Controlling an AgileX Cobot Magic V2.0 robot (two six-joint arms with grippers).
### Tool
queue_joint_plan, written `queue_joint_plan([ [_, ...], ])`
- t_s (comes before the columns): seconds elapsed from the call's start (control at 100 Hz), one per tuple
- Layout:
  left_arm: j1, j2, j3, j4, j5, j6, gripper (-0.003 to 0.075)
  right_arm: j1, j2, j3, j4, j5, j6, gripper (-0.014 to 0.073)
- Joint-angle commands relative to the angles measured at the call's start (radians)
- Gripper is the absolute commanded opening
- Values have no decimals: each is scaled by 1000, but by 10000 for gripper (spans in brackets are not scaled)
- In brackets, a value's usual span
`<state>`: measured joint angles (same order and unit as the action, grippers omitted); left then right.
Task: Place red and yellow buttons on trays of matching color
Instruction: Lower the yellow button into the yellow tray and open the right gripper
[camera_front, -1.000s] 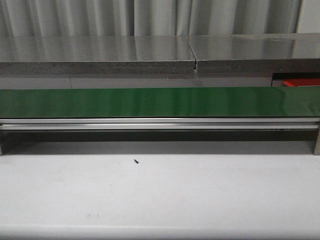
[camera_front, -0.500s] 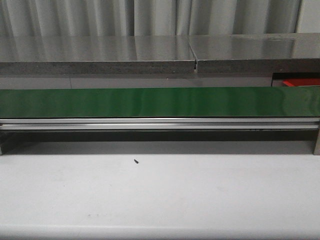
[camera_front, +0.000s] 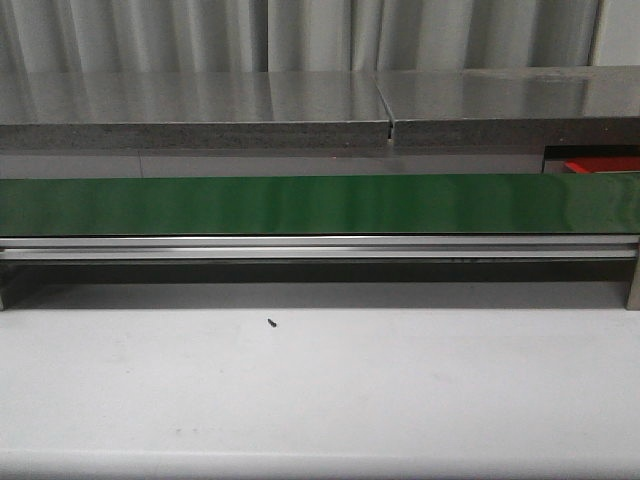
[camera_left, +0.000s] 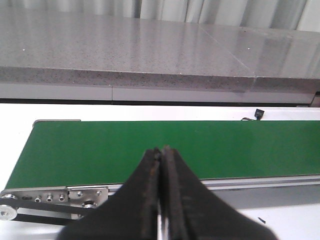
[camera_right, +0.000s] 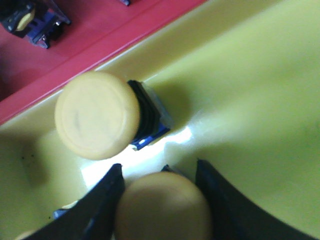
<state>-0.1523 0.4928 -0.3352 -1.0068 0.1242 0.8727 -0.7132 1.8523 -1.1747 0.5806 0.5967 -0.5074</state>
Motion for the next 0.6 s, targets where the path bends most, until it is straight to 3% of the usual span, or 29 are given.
queue_joint_plan([
  [0.0,-7,2,-28,-15,-47,-1,-19,-3,-43,-25,15,-7,-10,306],
  [0.09,-7,2,-28,-15,-47,-1,-19,-3,-49,-25,16,-7,-10,433],
  [0.16,-7,2,-28,-15,-47,-1,-19,-3,-62,-25,16,-7,-10,475],
  [0.43,-7,2,-28,-15,-47,-1,-19,3,-185,-26,38,-14,-10,477],
  [0.59,-7,2,-28,-15,-47,-1,-19,66,-297,-26,39,-31,-37,477],
])
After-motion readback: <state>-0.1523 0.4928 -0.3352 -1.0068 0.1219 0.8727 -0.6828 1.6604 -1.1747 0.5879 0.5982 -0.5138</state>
